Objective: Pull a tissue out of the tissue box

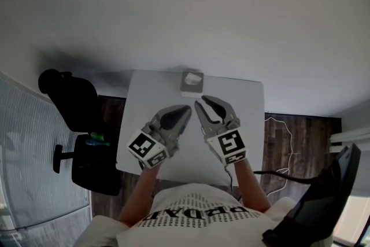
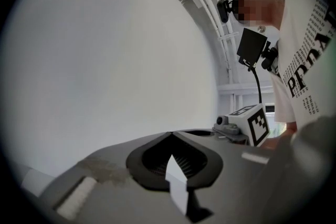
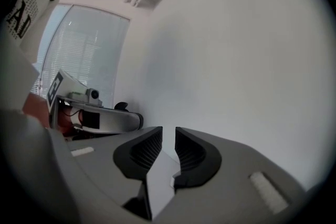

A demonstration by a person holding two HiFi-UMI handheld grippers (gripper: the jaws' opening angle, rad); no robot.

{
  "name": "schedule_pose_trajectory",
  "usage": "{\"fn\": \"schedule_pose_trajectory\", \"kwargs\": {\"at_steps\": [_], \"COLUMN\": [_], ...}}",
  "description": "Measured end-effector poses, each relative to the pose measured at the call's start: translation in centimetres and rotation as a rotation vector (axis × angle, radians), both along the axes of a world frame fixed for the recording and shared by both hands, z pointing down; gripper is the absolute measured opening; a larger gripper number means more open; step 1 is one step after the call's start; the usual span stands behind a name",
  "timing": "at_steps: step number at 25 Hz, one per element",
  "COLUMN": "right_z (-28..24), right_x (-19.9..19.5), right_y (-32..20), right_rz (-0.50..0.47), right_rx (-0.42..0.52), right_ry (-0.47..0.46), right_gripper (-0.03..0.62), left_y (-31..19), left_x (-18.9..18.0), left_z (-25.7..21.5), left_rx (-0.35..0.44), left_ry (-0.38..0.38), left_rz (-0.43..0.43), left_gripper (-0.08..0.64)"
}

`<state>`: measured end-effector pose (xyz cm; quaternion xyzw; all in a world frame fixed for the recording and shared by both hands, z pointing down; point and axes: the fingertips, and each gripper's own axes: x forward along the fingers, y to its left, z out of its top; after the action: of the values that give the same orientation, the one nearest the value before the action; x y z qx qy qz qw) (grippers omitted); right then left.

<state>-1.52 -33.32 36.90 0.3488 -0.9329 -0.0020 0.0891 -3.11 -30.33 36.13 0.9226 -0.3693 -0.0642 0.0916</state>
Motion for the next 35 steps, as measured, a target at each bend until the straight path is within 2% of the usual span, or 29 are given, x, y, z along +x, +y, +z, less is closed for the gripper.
{"fn": "schedule_pose_trajectory", "kwargs": {"at_steps": [12,19,28,35], "right_z": [2.1,5.0,7.6,9.9], "right_x": [-0.1,-1.1,-2.4,-2.7], "right_y": [-1.6,-6.2,-8.5,-10.5], "right_rz": [0.029,0.026,0.011,0.042], "right_rx": [-0.02,-0.089,-0.093,-0.128], "right_ry": [-0.013,-0.003,0.046,0.045], "right_gripper": [0.084,0.084,0.084,0.084], "left_y": [-1.4,-6.6,-9.2,-11.2], "left_x": [-0.1,-1.0,-1.6,-1.9], "left_z": [2.4,5.2,8.3,10.6], "left_rx": [-0.018,-0.072,-0.111,-0.137], "left_ry": [-0.015,-0.014,-0.005,0.008], "left_rz": [0.001,-0.001,-0.006,-0.002], "left_gripper": [-0.009,-0.009,-0.009,-0.009]}}
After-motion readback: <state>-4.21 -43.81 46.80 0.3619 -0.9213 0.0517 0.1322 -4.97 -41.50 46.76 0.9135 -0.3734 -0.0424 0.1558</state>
